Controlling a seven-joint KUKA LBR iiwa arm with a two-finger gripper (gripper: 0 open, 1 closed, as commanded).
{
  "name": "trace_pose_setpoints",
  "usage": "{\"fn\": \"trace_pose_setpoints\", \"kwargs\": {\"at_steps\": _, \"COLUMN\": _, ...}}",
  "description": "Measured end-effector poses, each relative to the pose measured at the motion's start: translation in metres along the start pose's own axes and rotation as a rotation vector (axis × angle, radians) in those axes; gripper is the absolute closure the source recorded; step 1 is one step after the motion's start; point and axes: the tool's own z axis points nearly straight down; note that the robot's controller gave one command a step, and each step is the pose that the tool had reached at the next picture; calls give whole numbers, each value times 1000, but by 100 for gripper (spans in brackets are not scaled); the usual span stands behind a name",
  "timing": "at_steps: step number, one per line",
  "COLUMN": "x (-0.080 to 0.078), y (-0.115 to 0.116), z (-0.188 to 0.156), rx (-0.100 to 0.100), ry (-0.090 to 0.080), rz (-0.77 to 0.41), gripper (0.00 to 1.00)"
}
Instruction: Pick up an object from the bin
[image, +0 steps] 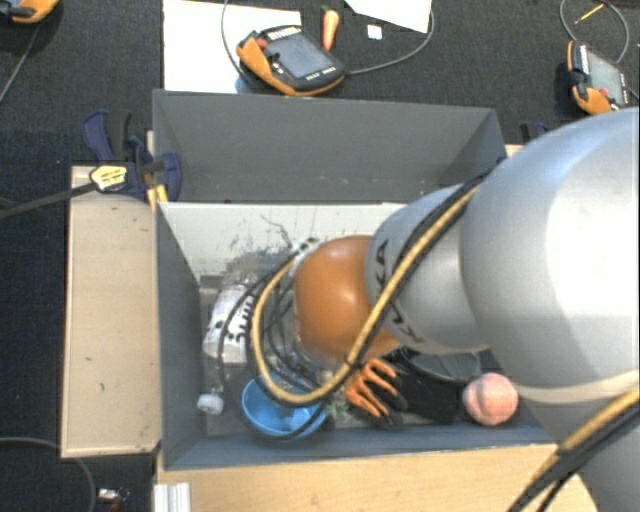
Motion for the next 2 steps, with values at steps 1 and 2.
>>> {"fn": "trace_pose_setpoints", "kwargs": {"at_steps": 1, "x": 1, "y": 0, "z": -46, "rx": 2, "ry": 9, "rz": 3, "gripper": 100}}
{"fn": "trace_pose_setpoints", "kwargs": {"at_steps": 2, "x": 0, "y": 0, "z": -75, "rx": 1, "ry": 7, "rz": 7, "gripper": 100}}
